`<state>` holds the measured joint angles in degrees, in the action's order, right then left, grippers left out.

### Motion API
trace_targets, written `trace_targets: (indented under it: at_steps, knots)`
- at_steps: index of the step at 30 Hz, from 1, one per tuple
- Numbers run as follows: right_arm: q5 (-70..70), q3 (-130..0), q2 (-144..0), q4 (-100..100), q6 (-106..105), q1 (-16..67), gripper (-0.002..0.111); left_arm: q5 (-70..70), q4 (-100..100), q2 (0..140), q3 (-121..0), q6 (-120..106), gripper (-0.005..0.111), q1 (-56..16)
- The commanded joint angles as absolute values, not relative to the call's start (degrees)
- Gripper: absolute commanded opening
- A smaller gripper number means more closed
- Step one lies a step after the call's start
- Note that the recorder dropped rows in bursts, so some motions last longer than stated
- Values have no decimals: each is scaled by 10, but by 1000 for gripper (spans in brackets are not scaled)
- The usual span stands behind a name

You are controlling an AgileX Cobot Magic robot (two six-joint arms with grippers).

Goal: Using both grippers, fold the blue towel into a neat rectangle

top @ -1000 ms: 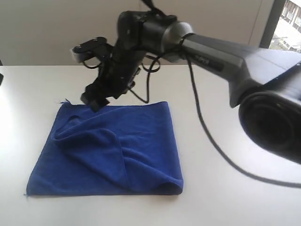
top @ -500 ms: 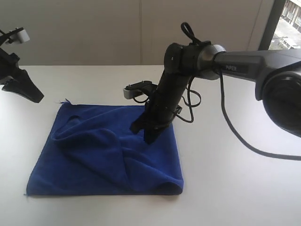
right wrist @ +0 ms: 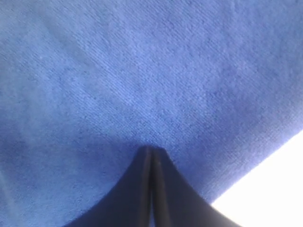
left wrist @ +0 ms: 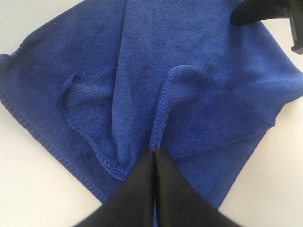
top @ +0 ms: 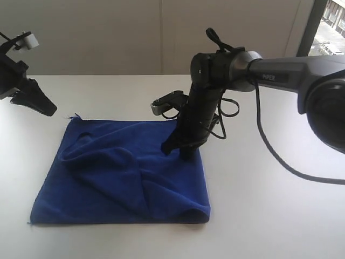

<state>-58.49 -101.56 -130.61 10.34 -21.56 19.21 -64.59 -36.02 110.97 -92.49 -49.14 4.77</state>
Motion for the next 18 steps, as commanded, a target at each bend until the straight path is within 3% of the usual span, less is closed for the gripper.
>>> trace_targets:
  at_steps: [1, 18]
  knots:
    - [-573, -985, -1303, 99, -197, 176, 0, -685, -373, 1108, -928, -497, 0, 50]
    - [-611, -953, -1288, -13, -262, 71, 0, -693, -372, 1108, -928, -497, 0, 50]
